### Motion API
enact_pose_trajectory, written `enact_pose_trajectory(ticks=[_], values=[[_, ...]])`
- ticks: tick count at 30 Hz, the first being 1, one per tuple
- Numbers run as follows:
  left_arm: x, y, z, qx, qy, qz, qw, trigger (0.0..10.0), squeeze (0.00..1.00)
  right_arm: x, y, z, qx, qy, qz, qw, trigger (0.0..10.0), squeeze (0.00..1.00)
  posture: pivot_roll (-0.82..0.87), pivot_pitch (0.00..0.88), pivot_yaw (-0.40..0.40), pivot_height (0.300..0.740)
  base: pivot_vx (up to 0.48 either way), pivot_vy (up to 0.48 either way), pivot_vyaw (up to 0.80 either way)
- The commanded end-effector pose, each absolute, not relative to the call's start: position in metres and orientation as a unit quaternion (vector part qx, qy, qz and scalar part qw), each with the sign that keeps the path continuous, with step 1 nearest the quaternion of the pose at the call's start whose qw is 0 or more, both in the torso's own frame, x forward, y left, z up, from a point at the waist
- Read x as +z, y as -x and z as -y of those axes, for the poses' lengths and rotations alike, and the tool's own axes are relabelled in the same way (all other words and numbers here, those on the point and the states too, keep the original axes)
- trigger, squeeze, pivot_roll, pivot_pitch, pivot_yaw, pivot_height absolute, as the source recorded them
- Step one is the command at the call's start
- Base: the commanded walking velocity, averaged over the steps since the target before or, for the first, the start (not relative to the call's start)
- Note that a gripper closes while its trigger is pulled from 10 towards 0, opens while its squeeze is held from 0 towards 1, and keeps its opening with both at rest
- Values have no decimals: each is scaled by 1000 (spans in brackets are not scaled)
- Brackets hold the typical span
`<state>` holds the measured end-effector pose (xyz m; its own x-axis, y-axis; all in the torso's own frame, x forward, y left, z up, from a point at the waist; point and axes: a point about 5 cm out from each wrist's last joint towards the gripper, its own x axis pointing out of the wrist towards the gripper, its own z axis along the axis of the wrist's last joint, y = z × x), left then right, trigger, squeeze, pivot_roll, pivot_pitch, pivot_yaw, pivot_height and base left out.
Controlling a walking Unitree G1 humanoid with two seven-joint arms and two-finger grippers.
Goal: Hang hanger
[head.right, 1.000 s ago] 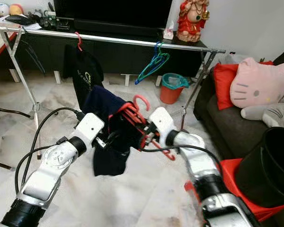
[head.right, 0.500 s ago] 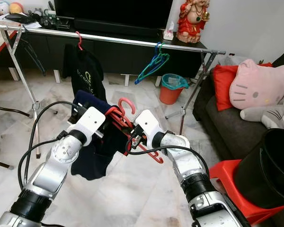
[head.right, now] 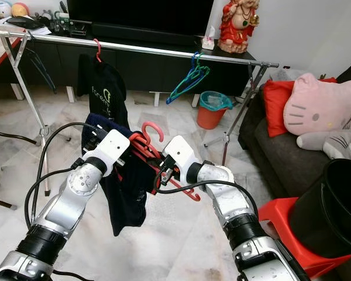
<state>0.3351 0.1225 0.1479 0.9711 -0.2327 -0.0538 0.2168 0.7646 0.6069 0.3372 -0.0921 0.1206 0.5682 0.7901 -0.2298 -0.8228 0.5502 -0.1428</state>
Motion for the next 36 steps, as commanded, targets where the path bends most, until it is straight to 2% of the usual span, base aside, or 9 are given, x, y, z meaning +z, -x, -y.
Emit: enact_pose_trajectory(ticks=[1, 36], values=[[151, -337, -115, -132, -333, 26, 933, 0, 0, 134, -340, 94, 459, 129, -42, 878, 0, 0, 16, 0, -182, 740, 0, 0, 0], [151, -334, -104, -184, -344, 29, 920, 0, 0, 123, -345, 117, 430, 188, -71, 880, 0, 0, 21, 0, -168, 740, 0, 0, 0]])
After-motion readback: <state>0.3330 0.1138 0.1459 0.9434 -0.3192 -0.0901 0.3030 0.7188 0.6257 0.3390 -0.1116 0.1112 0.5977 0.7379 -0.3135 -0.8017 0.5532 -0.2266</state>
